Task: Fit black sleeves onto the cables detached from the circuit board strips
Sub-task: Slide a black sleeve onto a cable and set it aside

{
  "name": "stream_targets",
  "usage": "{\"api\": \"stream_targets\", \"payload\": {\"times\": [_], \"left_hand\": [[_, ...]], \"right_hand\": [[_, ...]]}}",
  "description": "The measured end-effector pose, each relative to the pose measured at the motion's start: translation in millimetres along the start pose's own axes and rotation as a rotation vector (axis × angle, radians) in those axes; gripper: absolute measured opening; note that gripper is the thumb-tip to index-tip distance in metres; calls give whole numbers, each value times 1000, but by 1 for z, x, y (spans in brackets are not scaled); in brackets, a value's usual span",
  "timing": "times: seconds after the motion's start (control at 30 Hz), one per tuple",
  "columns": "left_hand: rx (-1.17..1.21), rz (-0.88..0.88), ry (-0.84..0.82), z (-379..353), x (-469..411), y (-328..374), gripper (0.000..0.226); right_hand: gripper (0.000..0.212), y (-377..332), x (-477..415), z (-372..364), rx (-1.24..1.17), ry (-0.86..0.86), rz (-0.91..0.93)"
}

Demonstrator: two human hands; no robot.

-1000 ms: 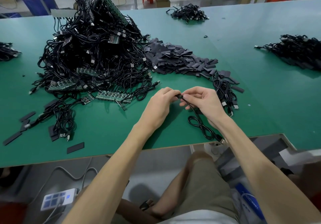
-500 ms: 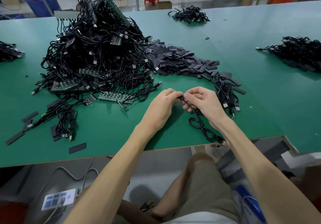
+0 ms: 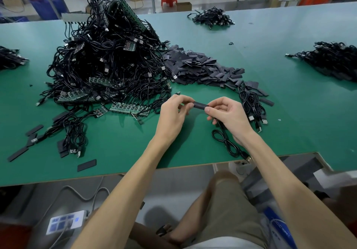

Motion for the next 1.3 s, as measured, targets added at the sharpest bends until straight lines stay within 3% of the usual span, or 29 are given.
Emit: {"api": "stream_targets", "payload": {"times": [0.4,0.67,0.97,1.07,1.17,1.3], "left_hand": [[81,96,-80,-4,0,-4,6],[318,205,66,3,-5,-15,9],[418,162,39,5,-5,-12,14],[424,182,24,3,-4,-11,24],[386,164,1,2,-4,-9,21],[191,55,-168,-8,-1,-4,18]], "right_hand": [[15,-2,1,-1,5,-22,39],[10,-3,1,-4,112,-121,47],[14,-8,3,-7,204,-136,68],[13,-7,2,-4,127,-98,36],[14,-5,1,3,23,-8,18],[8,-3,0,7,-105,41,22]]}}
Point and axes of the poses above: each hand's wrist, its own x-axis away from the middle knuckle, its own z-axis out of the back of the hand, y = z × x, the point moved 3 cm from there along -x, towards the middle knuckle, and after that the axes turned 7 degrees about z, right-handed, at the moved point
